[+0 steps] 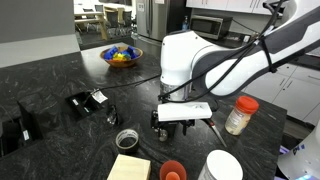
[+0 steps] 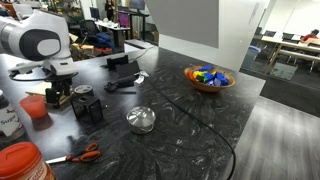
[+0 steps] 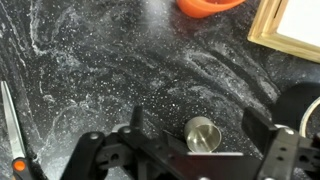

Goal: Put the measuring cup into the black object.

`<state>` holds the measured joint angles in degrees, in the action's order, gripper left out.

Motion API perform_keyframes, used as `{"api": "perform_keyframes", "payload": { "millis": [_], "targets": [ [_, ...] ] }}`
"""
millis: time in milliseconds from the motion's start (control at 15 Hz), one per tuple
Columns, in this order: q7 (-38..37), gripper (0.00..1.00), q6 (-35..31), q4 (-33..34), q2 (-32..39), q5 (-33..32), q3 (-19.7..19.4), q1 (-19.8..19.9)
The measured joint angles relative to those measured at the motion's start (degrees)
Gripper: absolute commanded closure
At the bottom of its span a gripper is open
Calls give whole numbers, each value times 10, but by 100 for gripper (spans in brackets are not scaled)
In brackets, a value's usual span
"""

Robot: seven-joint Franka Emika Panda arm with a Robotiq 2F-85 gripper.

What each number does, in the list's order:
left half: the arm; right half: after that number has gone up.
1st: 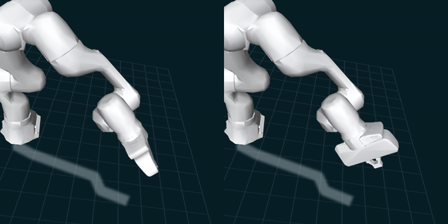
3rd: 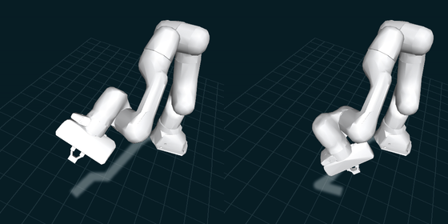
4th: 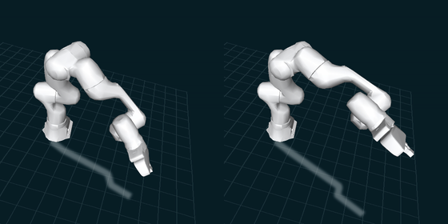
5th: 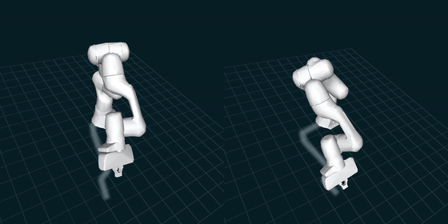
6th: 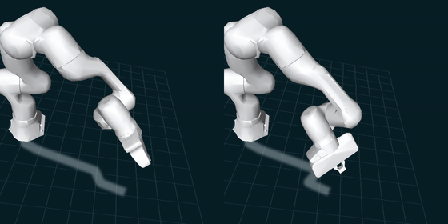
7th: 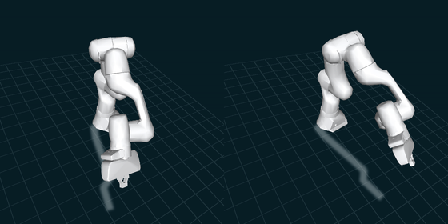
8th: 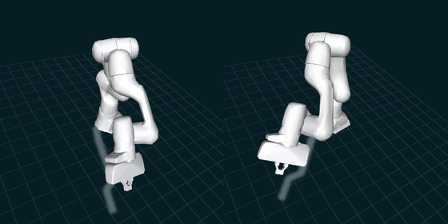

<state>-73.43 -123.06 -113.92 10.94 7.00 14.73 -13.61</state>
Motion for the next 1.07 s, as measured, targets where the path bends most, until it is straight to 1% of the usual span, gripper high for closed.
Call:
{"api": "perform_keyframes", "payload": {
  "millis": [400, 667, 933, 1067],
  "targets": [
    [0, 0, 0, 0, -3, 0, -3, 0],
    [0, 0, -3, 1, 10, 3, -6, -1],
    [2, 0, -16, 8, 38, 8, -23, 0],
    [10, 0, -25, 15, 53, 22, -32, 1]
  ]
}}
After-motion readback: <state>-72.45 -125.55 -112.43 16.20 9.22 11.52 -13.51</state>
